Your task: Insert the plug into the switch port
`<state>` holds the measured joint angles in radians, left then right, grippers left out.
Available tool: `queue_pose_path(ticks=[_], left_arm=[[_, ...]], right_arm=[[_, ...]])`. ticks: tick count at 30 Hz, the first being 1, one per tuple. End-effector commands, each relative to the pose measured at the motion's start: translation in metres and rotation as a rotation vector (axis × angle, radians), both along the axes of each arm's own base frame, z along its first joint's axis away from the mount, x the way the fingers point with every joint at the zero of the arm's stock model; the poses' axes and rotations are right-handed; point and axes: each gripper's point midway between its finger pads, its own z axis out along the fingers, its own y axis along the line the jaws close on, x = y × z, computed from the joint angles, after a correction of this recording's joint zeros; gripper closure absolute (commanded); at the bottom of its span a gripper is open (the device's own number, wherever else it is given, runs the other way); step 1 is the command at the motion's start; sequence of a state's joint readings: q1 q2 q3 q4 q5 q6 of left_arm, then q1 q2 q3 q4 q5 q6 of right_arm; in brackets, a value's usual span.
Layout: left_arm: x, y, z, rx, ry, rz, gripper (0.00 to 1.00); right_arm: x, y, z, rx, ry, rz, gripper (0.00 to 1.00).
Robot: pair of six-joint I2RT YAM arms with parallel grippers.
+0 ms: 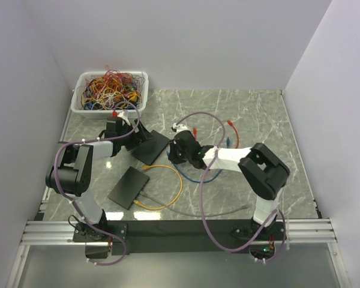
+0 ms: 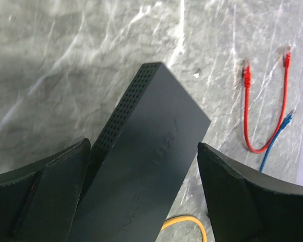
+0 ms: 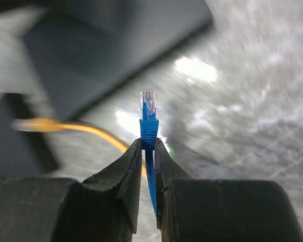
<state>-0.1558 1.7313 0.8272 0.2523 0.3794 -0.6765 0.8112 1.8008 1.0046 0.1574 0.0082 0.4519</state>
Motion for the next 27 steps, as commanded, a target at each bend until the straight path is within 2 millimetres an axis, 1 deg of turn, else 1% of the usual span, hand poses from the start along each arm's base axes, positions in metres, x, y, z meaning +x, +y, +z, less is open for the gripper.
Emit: queue_pose_path(ticks=[1,3,5,6,8,9,10,13,17,24,27], left_arm=[[0.004,-0.001,0.014,-0.011,-0.056,0.022,0.07],[0.004,0.000,0.012,-0.005,-0.055,0.020,0.07],[0.003,0.000,0.008,-0.001,-0.049,0.017,0.07],[0.003,-0.001,0.007,-0.002,-0.048,0.011,0.07],[0.002,-0.003,0.005,-0.005,-0.047,0.006,0.08],[0.001,-0.004,0.004,-0.004,-0.046,0.003,0.07],[0.000,-0.005,0.002,-0.002,-0.042,0.001,0.07],[-0.001,-0.007,0.000,0.004,-0.040,-0.006,0.07],[-0.003,-0.009,-0.004,0.005,-0.035,-0.012,0.08],[-0.004,-0.014,-0.010,0.004,-0.028,-0.022,0.08],[-0.004,-0.015,-0.011,0.006,-0.027,-0.022,0.08]], right_arm=[[0.009,-0.011,-0.010,-0.105,0.018,-0.054,1.00],[0.007,-0.013,-0.020,-0.135,0.038,-0.055,1.00],[0.008,-0.007,-0.020,-0.134,0.037,-0.039,1.00],[0.008,-0.004,-0.024,-0.141,0.040,-0.027,1.00],[0.011,0.004,-0.021,-0.140,0.025,-0.018,1.00],[0.010,0.001,-0.029,-0.172,0.036,-0.014,1.00],[0.013,0.005,-0.026,-0.168,0.031,-0.013,1.00],[0.013,0.010,-0.028,-0.166,0.039,-0.002,1.00],[0.009,0.017,-0.031,-0.169,0.038,0.019,1.00],[0.003,0.028,-0.022,-0.137,0.023,0.052,1.00],[-0.001,0.031,-0.021,-0.131,0.025,0.067,1.00]])
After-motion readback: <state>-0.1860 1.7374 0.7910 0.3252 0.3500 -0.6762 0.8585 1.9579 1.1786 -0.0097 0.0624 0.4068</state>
